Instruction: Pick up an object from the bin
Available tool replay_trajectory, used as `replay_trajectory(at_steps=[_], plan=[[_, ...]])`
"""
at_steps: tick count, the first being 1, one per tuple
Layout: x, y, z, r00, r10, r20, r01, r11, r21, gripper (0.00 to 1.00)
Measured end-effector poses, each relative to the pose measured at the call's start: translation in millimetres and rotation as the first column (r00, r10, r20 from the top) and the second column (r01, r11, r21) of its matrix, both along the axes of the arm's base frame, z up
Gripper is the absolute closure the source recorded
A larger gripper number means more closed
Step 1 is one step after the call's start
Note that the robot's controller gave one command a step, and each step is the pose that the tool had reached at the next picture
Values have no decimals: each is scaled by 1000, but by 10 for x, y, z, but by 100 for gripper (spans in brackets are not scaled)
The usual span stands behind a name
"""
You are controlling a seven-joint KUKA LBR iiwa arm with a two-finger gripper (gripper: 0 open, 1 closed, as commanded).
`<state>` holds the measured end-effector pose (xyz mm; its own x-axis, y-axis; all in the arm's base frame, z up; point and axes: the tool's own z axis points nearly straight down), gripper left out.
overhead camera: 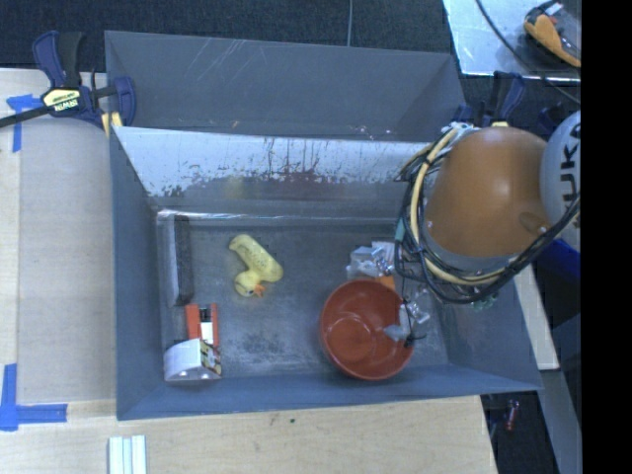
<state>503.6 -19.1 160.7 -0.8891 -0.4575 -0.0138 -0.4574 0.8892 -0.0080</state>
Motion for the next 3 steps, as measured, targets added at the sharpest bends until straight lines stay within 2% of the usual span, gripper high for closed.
replay_trajectory(at_steps=[1, 2, 3], plan=[[-31, 13, -505, 896, 443, -12, -443, 897, -1, 0], [-155, -211, -880, 839, 544, 11, -544, 839, -15, 0], [-87, 281, -895, 590, 807, 4, -807, 590, -17, 100]])
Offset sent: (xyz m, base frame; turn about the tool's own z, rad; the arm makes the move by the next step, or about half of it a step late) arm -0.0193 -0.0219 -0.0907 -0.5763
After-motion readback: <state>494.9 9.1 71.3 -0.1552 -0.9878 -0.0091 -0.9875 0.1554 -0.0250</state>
